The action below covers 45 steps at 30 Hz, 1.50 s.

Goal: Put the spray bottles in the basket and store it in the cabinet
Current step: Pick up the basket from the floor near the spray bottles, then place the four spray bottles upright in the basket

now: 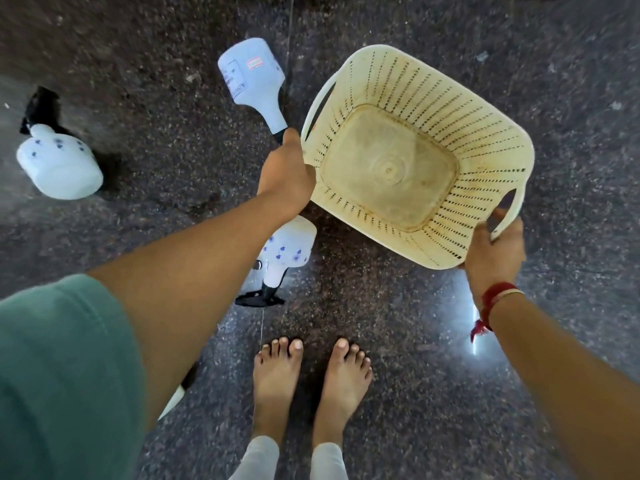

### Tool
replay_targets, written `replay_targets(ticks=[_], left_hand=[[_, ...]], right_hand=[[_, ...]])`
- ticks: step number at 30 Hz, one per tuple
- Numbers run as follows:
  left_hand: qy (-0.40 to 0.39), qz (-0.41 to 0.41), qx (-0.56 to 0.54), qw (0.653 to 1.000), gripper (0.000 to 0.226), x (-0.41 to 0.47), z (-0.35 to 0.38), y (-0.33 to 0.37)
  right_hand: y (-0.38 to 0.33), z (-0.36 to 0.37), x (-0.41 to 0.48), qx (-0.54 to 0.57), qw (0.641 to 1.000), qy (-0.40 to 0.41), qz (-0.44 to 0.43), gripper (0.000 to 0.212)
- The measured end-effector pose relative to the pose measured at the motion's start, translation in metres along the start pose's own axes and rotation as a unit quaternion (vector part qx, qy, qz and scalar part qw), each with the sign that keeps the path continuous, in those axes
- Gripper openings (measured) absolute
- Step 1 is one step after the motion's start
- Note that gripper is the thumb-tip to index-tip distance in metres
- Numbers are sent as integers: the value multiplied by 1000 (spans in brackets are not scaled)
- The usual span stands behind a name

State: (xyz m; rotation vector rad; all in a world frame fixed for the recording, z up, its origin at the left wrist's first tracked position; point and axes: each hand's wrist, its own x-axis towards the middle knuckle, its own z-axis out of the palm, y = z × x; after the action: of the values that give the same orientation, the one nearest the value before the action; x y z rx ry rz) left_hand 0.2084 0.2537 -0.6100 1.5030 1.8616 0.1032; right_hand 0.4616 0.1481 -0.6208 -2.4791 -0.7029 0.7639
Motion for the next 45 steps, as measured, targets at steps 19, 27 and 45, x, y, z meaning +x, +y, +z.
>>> replay_targets(ticks=[19, 27, 45], left_hand=[[216, -222, -147, 940, 15, -114, -110, -184], [233, -343, -162, 895, 16, -162, -84, -269], [225, -319, -52, 919, 77, -175, -64, -272]], right_hand=[[-151, 96, -129, -92, 941, -198, -259, 29], [-145, 181, -170, -178, 877, -340, -290, 37], [-96, 147, -163, -120, 912, -208, -334, 41]])
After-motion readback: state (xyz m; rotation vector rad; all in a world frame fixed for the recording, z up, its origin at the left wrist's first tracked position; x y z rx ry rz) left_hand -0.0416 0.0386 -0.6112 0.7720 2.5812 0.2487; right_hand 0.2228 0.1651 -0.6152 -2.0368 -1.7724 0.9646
